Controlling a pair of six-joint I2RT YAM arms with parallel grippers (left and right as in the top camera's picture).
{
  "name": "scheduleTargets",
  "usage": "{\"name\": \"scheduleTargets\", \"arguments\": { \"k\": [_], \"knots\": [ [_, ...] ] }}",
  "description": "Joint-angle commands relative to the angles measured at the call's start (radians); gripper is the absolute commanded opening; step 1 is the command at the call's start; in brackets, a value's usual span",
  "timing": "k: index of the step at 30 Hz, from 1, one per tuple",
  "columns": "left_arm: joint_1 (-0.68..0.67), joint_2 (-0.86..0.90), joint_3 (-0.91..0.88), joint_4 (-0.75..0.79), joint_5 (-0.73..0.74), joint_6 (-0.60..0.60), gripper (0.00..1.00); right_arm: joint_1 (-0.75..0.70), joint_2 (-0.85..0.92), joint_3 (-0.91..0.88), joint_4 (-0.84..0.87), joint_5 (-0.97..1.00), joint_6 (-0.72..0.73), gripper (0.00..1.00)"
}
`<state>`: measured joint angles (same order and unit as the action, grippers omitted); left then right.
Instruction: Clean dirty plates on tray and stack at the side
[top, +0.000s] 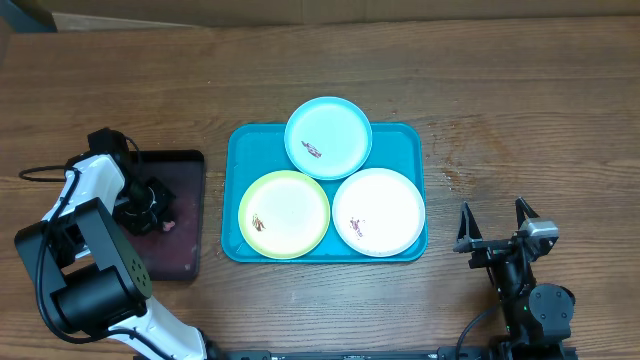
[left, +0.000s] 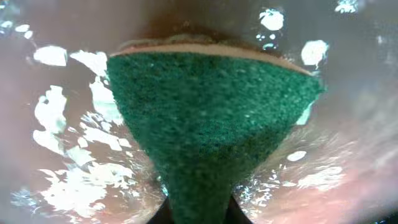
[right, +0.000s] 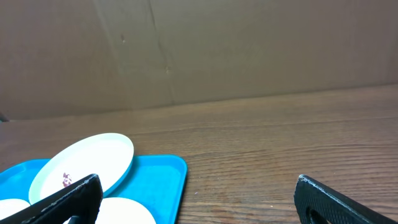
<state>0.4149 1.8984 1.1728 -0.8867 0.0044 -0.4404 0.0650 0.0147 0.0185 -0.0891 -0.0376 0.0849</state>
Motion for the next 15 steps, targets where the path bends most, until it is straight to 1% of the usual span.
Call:
{"name": "scheduleTargets", "arguments": {
  "k": [1,2,9,13,14,15],
  "knots": [
    [0.002,0.011,-0.013,0.02,0.006,-0.001,0.9,-0.006,-0.011,-0.01,0.008,0.0,-0.003,1.0],
    [0.002,0.011,-0.013,0.031,0.002,-0.001,1.0,-0.006,-0.011,-0.01,0.008,0.0,-0.003,1.0],
    [0.002,0.011,-0.013,0.118,-0.124,-0.001,1.0,-0.006,-0.011,-0.01,0.008,0.0,-0.003,1.0],
    [0.002,0.011,-0.013,0.16,-0.143,-0.001,1.0,-0.006,-0.011,-0.01,0.008,0.0,-0.003,1.0],
    [0.002,0.011,-0.013,0.167,-0.143,-0.001,0.98,-0.006,-0.011,-0.01,0.008,0.0,-0.003,1.0],
    [0.002,0.011,-0.013,0.173,-0.143,-0.001,0.84,-0.006,-0.011,-0.01,0.008,0.0,-0.004,1.0]
  ]
}}
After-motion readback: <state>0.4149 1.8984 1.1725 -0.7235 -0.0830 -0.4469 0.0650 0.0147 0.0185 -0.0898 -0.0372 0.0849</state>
